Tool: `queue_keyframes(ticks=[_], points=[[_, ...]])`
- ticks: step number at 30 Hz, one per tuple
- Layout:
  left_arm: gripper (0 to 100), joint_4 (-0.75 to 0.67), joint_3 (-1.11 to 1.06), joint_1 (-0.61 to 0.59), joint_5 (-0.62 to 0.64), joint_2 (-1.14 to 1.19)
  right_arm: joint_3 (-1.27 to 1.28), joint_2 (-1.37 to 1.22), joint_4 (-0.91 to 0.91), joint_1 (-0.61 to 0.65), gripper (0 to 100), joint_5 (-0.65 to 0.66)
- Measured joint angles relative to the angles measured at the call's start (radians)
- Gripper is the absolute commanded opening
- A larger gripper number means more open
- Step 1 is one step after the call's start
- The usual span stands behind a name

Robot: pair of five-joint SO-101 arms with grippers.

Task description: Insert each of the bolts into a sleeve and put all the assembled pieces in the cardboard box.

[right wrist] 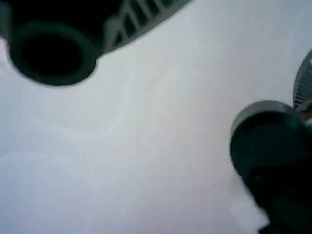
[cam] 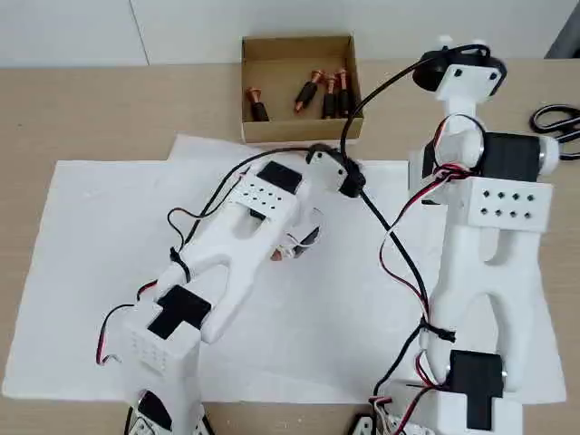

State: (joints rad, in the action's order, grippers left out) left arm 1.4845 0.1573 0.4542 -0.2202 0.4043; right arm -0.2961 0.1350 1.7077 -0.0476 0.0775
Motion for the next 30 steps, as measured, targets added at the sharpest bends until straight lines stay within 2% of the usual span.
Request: queue_keyframes(ticks=[3, 6, 9, 14, 16, 19, 26, 30], points=[[1, 0.100, 0.153, -0.017, -0.086, 0.000, 0.000, 0.000, 0.000, 0.000, 0.6, 0.000], [1, 0.199, 0.328, -0.058, -0.239, 0.000, 0.000, 0.000, 0.000, 0.000, 0.6, 0.000], [1, 0.242, 0.410, -0.118, -0.474, -0.002, 0.000, 0.000, 0.000, 0.000, 0.6, 0.000], [1, 0.250, 0.417, -0.222, -0.927, 0.000, 0.000, 0.000, 0.006, 0.000, 0.6, 0.000], [1, 0.250, 0.416, -0.249, -1.062, 0.000, 0.000, 0.000, 0.006, 0.000, 0.6, 0.000], [1, 0.249, 0.370, -0.275, -1.114, 0.000, 0.000, 0.000, 0.006, 0.000, 0.6, 0.000], [1, 0.249, 0.233, -0.276, -1.117, 0.000, 0.000, 0.000, 0.006, 0.000, 0.6, 0.005], [1, 0.249, 0.184, -0.282, -1.117, 0.000, 0.000, 0.000, 0.006, 0.000, 0.6, 0.051]])
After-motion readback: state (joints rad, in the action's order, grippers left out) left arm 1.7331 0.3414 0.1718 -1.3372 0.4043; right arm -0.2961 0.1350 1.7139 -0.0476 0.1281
